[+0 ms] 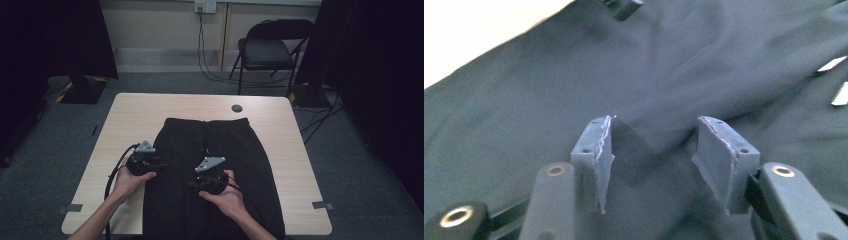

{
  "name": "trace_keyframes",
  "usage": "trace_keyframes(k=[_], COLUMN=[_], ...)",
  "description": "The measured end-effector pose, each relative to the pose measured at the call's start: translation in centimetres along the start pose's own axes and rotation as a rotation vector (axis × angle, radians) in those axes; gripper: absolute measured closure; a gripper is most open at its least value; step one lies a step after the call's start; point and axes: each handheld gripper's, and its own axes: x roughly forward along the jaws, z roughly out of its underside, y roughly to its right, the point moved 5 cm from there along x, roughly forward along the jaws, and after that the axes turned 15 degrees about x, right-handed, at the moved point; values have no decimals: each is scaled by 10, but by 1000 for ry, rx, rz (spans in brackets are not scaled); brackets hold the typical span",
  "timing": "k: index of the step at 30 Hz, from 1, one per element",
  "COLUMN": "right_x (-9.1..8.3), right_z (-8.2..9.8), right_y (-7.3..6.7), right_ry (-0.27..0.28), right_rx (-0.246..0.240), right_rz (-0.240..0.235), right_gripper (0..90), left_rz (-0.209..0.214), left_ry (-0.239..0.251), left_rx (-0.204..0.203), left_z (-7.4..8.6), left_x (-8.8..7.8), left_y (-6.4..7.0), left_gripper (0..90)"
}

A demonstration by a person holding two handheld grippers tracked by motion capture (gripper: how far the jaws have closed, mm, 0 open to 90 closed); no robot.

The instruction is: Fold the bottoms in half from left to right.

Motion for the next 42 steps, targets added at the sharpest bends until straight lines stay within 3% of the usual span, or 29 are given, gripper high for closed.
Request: trace_keyframes(k=[2,5,7,12,16,17,18,21,22,24,27,30,32,33,34,35,36,38,39,40,42], right_x=[7,10,11,5,-15,-15,-24,-36,-38,-41,-47,-47,-52,-52,-58,-58,-58,-52,-52,-39,-22], right_z=[5,10,19,28,42,42,49,59,60,62,68,67,55,55,42,42,29,20,20,14,12], right_y=[-1,1,5,13,32,32,39,45,46,46,43,38,29,29,18,18,-1,-19,-19,-42,-63], right_ry=[-13,-28,-38,-21,-25,-25,-17,-13,-19,-27,-37,-50,10,10,53,53,73,67,67,58,37], right_rx=[-9,2,-4,-34,-24,-24,-19,-6,-5,-4,6,6,2,2,9,9,-14,-52,-52,-63,-99], right_rz=[-7,-11,10,20,33,33,36,50,52,59,67,77,85,85,60,60,29,0,0,-62,-100], right_gripper=[521,521,518,517,518,518,518,518,518,518,506,413,394,394,398,398,418,448,448,474,509], left_rz=[-8,-18,-57,-55,-20,-20,10,33,73,79,57,-12,-9,-9,-25,-25,-34,-33,-33,-32,-31], left_ry=[-21,-14,-21,-28,-49,-49,-45,-54,-47,-55,5,-15,-26,-26,-30,-30,-17,-19,-19,-11,5], left_rx=[-1,0,43,26,64,64,75,76,75,83,53,92,88,88,77,77,67,60,60,65,62], left_z=[4,5,5,5,5,5,6,4,3,2,-6,-8,-5,-5,-7,-7,-9,-10,-10,-9,-9], left_x=[4,4,5,3,-2,-2,-5,-7,-8,-8,-6,3,10,10,12,12,15,17,17,17,18], left_y=[-1,0,5,14,37,37,51,66,75,76,66,50,38,38,31,31,27,26,26,25,24], left_gripper=[597,587,583,577,567,565,561,553,534,531,535,540,550,549,548,548,545,545,546,546,546])
